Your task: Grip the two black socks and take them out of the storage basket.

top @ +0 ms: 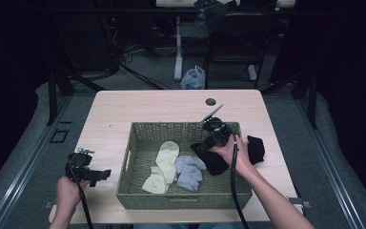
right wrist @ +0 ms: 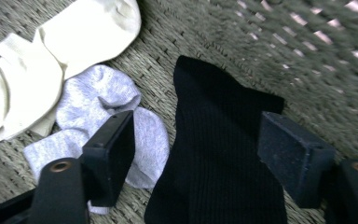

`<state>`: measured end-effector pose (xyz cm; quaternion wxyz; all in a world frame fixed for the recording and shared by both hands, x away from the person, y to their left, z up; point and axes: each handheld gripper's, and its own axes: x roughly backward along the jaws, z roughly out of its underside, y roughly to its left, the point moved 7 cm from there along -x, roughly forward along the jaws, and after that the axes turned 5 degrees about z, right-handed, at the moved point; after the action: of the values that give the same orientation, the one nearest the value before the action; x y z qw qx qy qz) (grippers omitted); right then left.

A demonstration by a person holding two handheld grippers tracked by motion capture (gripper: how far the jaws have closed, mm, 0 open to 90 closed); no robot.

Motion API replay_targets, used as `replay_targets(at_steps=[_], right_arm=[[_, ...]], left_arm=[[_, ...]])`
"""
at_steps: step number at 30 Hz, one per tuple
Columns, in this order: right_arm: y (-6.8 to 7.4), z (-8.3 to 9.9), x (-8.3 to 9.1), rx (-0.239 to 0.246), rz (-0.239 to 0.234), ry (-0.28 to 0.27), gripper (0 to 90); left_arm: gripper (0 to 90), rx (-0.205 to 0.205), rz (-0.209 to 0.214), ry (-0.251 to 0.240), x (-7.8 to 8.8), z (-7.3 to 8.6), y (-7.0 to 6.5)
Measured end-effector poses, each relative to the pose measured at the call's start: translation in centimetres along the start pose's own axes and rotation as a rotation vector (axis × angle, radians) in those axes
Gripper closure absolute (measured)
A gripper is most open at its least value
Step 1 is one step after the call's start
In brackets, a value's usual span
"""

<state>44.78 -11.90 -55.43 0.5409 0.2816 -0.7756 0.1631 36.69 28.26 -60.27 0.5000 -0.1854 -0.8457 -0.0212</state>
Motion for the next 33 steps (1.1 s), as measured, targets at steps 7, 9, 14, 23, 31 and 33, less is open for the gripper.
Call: replay_targets(at_steps=[7, 9, 14, 23, 31, 33], right_arm=[[0.0, 0.7, -2.2, 0.008, 0.021, 0.081, 35.9], [0.0, 0.9, -2.9, 0.012, 0.031, 0.103, 38.5], [0.1, 1.1, -3.7, 0.019, 0.053, 0.132, 41.9], [0.0, 1.5, -4.7, 0.044, 0.118, 0.189, 64.9], [0.1, 1.4, -4.2, 0.038, 0.107, 0.185, 85.2], [0.1, 1.2, -3.7, 0.011, 0.102, 0.147, 85.8]], left_arm=[[0.6, 0.0, -0.002, -0.007, 0.0, 0.0, 0.0], [0.6, 0.001, -0.002, -0.008, 0.0, 0.0, 0.0], [0.6, 0.002, 0.0, -0.005, -0.1, 0.0, 0.0], [0.6, 0.002, 0.001, -0.005, -0.1, 0.0, 0.0], [0.6, 0.0, 0.003, -0.004, -0.1, 0.0, 0.0], [0.6, 0.0, 0.008, 0.002, -0.1, 0.0, 0.0]])
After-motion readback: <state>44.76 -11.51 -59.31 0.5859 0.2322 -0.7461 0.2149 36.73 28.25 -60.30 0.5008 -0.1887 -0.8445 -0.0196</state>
